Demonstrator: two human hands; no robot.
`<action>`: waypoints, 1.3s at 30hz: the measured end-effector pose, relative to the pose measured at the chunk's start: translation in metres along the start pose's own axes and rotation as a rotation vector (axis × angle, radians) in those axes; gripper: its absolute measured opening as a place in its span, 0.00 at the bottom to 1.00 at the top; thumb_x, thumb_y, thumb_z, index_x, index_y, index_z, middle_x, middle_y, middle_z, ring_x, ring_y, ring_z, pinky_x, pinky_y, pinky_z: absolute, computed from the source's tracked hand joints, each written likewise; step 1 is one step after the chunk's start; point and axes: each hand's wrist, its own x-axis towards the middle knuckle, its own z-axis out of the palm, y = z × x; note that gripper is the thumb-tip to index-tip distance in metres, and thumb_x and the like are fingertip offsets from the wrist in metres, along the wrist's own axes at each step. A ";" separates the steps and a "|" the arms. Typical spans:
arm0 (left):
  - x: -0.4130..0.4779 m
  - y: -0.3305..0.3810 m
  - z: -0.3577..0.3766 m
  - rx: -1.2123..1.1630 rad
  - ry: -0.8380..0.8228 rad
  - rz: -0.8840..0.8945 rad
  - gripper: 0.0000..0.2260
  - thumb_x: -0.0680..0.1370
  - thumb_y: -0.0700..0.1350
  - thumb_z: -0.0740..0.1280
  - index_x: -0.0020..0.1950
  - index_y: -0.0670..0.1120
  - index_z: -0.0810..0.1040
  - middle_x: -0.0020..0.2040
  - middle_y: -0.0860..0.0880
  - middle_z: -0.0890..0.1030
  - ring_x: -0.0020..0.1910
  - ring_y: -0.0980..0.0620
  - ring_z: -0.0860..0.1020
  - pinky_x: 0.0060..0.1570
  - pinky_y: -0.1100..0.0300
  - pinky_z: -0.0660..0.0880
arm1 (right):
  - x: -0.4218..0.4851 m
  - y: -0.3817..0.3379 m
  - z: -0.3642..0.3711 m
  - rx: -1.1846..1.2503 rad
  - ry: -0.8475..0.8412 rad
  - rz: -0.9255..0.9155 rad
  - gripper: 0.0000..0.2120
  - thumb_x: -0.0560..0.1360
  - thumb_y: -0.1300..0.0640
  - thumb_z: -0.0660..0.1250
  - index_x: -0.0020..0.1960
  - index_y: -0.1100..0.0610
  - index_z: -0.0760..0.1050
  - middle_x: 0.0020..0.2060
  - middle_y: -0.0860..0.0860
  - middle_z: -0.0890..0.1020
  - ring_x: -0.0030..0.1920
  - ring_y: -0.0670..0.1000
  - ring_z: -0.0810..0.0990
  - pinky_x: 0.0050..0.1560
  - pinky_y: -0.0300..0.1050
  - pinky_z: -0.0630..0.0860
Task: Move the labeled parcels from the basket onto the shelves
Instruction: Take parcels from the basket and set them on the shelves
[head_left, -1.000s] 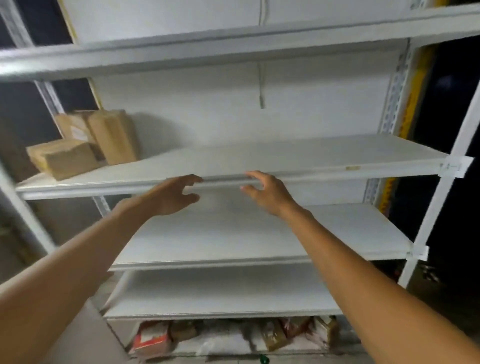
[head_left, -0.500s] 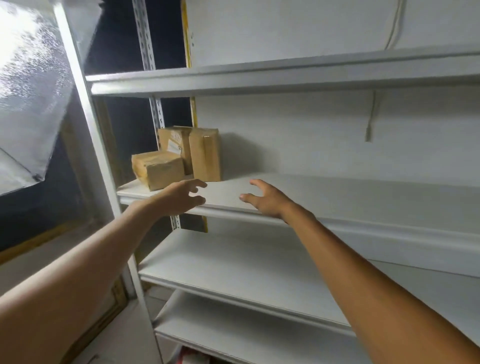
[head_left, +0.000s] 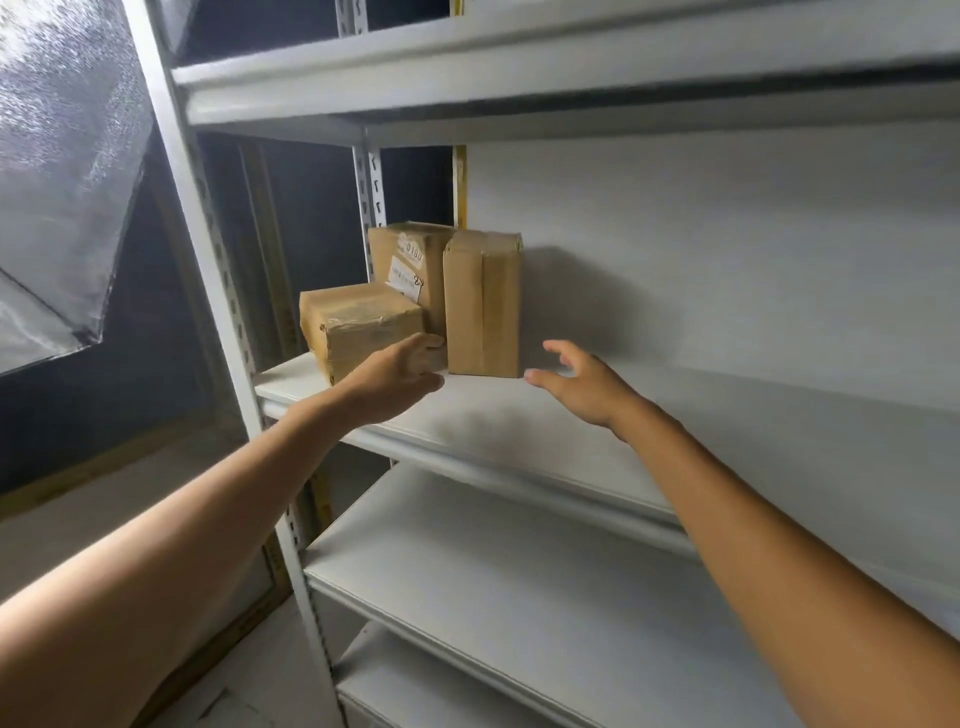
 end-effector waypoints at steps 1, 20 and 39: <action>0.012 -0.001 0.003 0.019 -0.017 -0.018 0.24 0.79 0.44 0.65 0.74 0.49 0.63 0.68 0.44 0.73 0.61 0.48 0.73 0.56 0.60 0.68 | 0.015 0.003 -0.001 0.011 -0.012 0.008 0.31 0.76 0.44 0.66 0.76 0.48 0.60 0.75 0.52 0.64 0.73 0.53 0.65 0.67 0.47 0.65; 0.170 -0.037 0.042 -0.511 0.124 0.049 0.28 0.78 0.51 0.66 0.74 0.49 0.58 0.66 0.48 0.71 0.63 0.50 0.72 0.58 0.55 0.74 | 0.167 0.009 0.036 0.400 0.190 -0.013 0.29 0.71 0.42 0.71 0.69 0.45 0.67 0.59 0.45 0.79 0.59 0.49 0.78 0.62 0.54 0.75; 0.131 0.052 0.103 -0.773 -0.152 0.372 0.35 0.69 0.68 0.67 0.74 0.59 0.64 0.65 0.48 0.77 0.59 0.47 0.79 0.58 0.45 0.77 | 0.013 0.045 -0.035 0.293 0.618 0.049 0.24 0.75 0.41 0.66 0.70 0.41 0.68 0.58 0.41 0.79 0.53 0.40 0.79 0.54 0.40 0.77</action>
